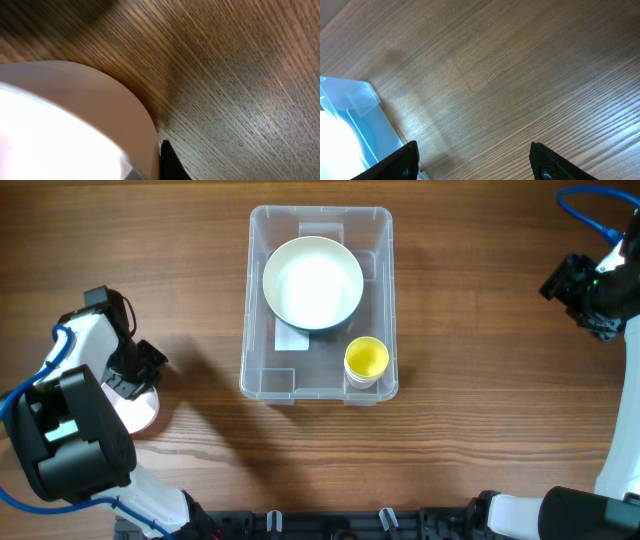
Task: Pack container
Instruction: 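Reach the left gripper to the pale pink bowl and grasp its rim, then carry the pink bowl into the bin's lower left and release it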
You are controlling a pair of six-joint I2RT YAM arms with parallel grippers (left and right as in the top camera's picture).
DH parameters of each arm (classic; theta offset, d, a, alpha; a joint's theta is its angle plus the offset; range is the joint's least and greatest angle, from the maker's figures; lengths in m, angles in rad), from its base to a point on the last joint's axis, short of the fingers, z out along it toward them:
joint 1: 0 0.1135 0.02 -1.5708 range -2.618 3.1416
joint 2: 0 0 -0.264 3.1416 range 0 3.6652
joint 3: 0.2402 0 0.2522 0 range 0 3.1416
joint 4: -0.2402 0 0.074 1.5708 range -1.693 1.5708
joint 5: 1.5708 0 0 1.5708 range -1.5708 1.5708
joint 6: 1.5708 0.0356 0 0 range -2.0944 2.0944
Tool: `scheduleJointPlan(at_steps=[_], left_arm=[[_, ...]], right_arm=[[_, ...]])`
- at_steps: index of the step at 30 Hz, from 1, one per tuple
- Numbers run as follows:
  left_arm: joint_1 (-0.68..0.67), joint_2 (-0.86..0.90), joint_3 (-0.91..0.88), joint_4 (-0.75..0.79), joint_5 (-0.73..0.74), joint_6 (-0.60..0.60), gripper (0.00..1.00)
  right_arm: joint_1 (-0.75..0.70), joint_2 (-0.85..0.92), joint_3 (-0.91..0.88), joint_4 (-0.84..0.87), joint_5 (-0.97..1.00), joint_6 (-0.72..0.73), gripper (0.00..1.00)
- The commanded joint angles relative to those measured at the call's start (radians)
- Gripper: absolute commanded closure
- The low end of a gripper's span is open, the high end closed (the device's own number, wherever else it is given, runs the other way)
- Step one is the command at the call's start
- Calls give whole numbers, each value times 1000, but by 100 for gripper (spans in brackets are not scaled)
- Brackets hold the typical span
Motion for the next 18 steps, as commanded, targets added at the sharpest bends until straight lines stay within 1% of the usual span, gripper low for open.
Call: scheduleJointPlan(at_steps=[1, 4, 6, 10, 11, 14, 16, 18], left_arm=[[-24, -15, 6, -12, 10, 1, 96], [-85, -66, 70, -88, 43, 2, 96], [-145, -117, 145, -161, 63, 2, 96], [-315, -222, 387, -348, 72, 1, 96], [-354, -237, 444, -373, 72, 1, 96], [-502, -269, 594, -402, 72, -21, 96], [-598, -270, 631, -400, 72, -47, 96], [-679, -259, 629, -398, 72, -76, 96]], right_arm=[[2, -20, -1, 6, -5, -7, 28], [2, -20, -1, 6, -5, -6, 28], [2, -20, -1, 6, -5, -6, 28], [2, -20, -1, 6, -5, -7, 28], [2, -20, -1, 6, -5, -6, 28], [2, -20, -1, 6, -5, -6, 28], [2, -20, -1, 6, -5, -6, 28], [2, -20, -1, 6, -5, -6, 28]])
